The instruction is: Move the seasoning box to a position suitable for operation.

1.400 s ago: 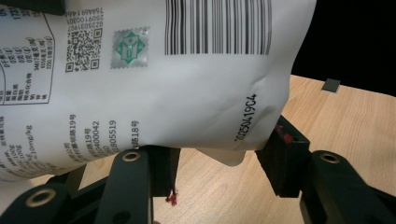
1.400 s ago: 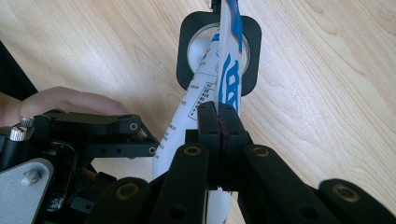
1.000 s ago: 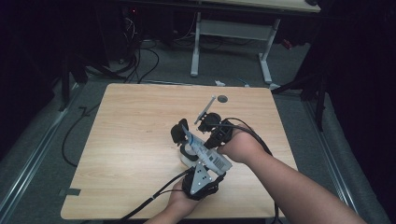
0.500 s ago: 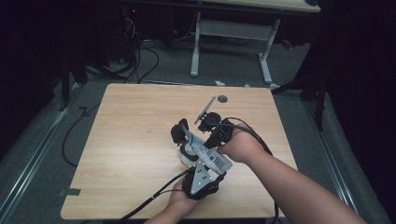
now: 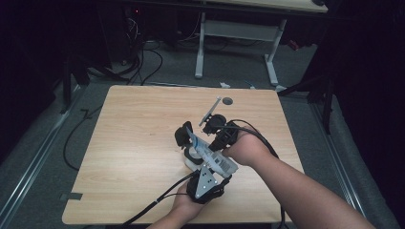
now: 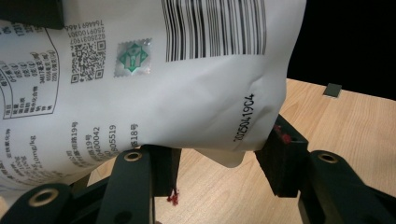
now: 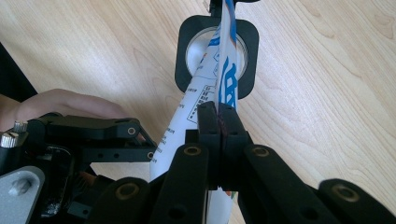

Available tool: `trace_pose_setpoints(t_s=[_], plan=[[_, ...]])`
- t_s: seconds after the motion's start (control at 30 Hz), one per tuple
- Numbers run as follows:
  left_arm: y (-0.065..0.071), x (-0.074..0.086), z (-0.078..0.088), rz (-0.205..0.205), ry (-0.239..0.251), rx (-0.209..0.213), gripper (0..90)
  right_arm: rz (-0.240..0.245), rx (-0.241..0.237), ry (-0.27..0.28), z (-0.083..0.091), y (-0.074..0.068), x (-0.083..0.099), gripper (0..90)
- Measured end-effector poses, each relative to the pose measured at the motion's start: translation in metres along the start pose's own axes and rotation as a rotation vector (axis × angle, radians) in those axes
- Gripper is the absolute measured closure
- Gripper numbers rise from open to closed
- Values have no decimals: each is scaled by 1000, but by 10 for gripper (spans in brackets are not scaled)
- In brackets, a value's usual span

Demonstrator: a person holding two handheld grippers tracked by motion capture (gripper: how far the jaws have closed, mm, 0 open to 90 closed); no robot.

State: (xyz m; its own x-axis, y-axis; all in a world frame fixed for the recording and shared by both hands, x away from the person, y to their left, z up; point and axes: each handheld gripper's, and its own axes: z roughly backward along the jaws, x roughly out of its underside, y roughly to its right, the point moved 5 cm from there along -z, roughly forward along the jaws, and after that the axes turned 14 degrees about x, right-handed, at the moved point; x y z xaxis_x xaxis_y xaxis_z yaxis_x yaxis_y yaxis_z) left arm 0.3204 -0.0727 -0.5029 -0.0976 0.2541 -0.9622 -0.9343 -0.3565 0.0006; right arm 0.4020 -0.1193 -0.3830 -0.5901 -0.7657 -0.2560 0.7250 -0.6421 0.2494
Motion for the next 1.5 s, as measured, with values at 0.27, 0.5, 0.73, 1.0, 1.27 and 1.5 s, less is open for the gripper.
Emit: trace_pose_setpoints(t_s=[0.27, 0.5, 0.73, 1.0, 1.27, 1.5], plan=[[0, -1, 0, -1, 6, -2, 537, 4, 4, -3, 1, 0, -1, 900], [-1, -2, 1, -1, 7, -4, 537, 9, 5, -1, 0, 0, -2, 900], [-1, -2, 1, -1, 9, -4, 538, 5, 5, -2, 1, -1, -3, 900], [-1, -4, 1, 0, 17, -6, 539, 10, 8, 1, 2, 0, -4, 900], [-1, -5, 1, 0, 21, -8, 540, 15, 8, 5, 2, 0, -5, 900], [-1, -5, 2, -2, 22, -8, 540, 15, 8, 4, 2, 0, -5, 900]])
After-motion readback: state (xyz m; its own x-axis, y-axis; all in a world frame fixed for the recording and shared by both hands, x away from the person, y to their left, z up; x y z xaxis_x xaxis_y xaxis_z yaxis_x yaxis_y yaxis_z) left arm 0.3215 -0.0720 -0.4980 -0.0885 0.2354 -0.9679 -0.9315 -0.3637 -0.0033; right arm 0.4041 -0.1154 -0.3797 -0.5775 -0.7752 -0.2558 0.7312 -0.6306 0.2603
